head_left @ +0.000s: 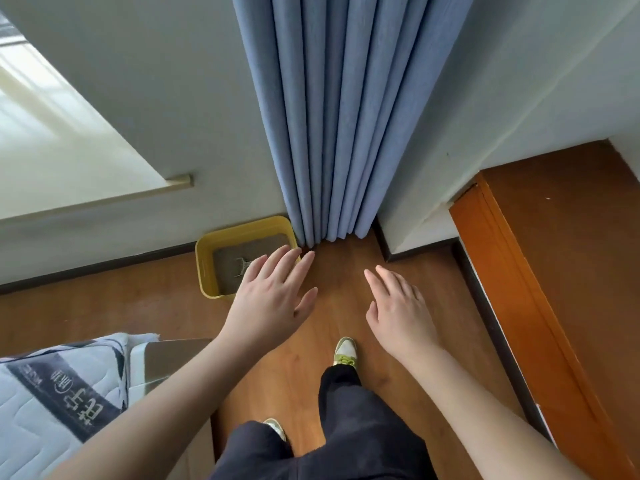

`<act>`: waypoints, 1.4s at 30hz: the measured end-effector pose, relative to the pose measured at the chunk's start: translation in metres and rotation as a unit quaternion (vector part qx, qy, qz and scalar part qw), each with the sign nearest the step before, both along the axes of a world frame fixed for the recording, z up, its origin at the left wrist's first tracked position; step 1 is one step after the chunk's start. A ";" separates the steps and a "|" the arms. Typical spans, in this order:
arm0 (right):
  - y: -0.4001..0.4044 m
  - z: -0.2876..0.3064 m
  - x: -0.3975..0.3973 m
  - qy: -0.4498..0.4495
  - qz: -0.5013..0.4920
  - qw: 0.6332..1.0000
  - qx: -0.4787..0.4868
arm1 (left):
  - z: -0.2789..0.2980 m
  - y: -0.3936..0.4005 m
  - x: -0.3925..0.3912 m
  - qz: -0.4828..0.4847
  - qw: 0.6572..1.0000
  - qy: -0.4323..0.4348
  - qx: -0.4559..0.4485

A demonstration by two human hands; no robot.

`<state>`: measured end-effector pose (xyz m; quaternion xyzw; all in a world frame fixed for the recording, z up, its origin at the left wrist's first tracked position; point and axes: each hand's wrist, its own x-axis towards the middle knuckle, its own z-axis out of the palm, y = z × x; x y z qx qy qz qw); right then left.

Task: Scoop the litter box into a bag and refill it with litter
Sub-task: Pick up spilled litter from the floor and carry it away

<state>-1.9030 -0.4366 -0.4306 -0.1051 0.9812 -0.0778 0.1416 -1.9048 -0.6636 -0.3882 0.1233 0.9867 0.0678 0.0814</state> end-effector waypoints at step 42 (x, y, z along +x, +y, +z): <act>0.011 -0.607 -0.136 0.001 0.032 0.997 0.075 | -0.637 0.004 -0.141 -0.098 0.994 0.041 0.011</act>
